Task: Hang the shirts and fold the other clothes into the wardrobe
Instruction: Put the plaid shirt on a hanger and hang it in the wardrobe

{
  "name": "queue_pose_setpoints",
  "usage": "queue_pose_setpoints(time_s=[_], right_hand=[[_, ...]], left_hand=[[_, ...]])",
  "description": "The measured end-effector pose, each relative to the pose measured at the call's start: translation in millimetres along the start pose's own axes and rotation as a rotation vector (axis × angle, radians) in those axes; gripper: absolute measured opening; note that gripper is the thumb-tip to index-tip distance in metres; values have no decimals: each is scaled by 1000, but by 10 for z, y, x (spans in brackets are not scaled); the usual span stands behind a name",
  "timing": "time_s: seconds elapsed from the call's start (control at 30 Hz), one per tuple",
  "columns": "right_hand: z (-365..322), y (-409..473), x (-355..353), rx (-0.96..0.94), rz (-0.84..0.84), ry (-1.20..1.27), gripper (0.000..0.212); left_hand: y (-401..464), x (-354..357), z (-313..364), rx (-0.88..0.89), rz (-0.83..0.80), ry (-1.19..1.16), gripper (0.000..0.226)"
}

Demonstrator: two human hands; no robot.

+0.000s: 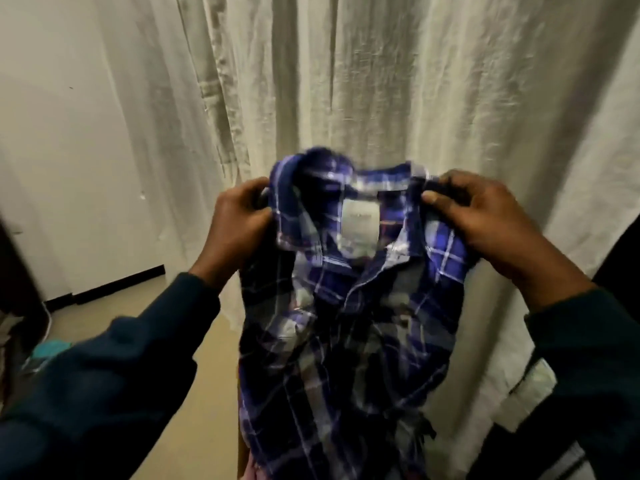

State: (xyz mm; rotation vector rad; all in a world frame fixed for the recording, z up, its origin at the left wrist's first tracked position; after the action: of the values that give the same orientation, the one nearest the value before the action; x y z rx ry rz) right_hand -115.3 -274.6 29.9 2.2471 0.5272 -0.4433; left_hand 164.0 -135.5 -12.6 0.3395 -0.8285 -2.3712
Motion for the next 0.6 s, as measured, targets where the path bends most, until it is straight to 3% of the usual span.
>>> queue_pose_setpoints(time_s=[0.17, 0.3, 0.37, 0.6], right_hand=[[17, 6, 9, 11, 179, -89, 8], [-74, -275, -52, 24, 293, -348, 18], [-192, -450, -118, -9, 411, -410, 11], [-110, -741, -24, 184, 396, -210, 4]], left_hand=[[96, -162, 55, 18, 99, -35, 7], [-11, -177, 13, 72, 169, 16, 7], [-51, -157, 40, 133, 185, -20, 9], [-156, -31, -135, -22, 51, -88, 11]])
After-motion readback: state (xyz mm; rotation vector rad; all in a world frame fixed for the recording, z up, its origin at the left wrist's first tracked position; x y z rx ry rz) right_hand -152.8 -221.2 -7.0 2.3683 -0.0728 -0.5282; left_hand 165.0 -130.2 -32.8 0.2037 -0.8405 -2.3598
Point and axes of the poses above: each hand's wrist, its own y-axis towards the middle knuckle, its own x-axis out of the palm, z = x × y, the point moved 6 cm from there along y, towards the middle knuckle, and after that the axes turned 10 degrees about -y, right-handed, at the moved point
